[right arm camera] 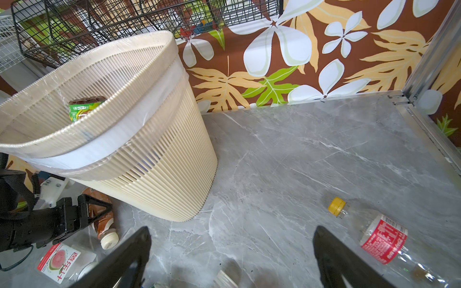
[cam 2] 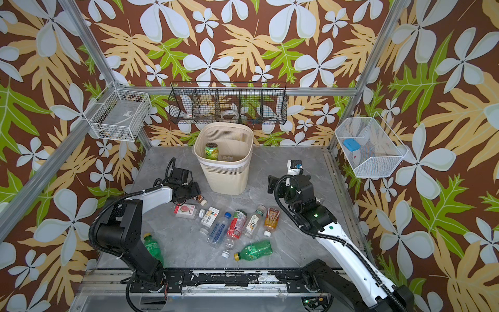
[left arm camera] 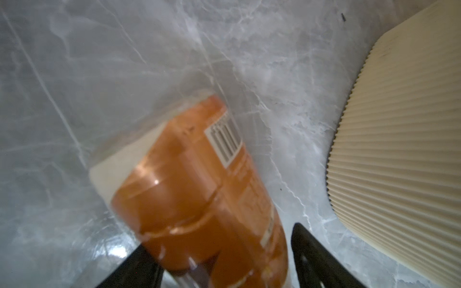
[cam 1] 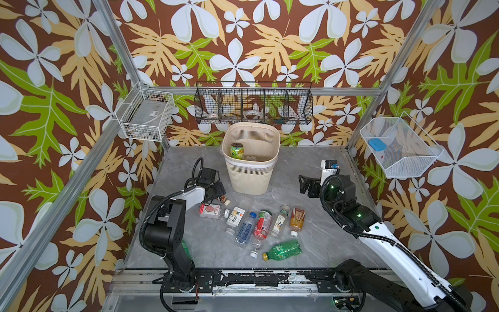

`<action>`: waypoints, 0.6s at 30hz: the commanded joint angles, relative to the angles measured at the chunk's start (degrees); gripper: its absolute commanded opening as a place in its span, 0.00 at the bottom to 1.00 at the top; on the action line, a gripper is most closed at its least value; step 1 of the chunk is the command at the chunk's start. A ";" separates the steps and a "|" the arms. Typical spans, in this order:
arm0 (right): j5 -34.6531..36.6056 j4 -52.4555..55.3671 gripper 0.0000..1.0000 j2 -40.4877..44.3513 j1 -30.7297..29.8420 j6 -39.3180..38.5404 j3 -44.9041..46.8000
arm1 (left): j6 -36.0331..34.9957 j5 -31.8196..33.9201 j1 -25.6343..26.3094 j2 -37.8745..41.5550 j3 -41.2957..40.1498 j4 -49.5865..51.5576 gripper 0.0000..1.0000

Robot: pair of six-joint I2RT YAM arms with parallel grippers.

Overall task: Throw the plastic bottles in the bin
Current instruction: Pick up the plastic bottle from the middle-left of the table.

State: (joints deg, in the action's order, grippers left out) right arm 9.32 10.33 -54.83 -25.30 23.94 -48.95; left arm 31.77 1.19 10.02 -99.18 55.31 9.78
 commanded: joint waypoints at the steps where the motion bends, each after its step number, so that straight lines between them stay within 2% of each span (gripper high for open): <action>1: 1.53 0.44 1.00 0.25 -0.01 -0.39 -0.20 | 0.93 -1.13 -0.18 -1.05 0.58 -1.75 0.72; 10: 2.47 0.77 1.00 0.16 -0.01 -0.48 -0.16 | 1.70 -2.51 -0.14 1.15 0.76 -2.86 0.55; 14: 2.16 0.24 1.00 -0.39 -0.02 -0.22 -0.11 | 2.19 -2.93 -0.17 6.02 -0.44 -4.06 0.52; 18: 1.68 -0.31 1.00 -0.92 -0.02 0.09 -0.24 | 3.87 -4.83 -0.11 14.39 -4.99 -9.18 0.51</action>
State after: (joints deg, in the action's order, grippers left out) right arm 10.90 11.11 -55.46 -25.30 23.77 -48.97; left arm 34.30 -1.83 9.98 -88.90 52.53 5.67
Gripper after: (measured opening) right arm 0.995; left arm 0.533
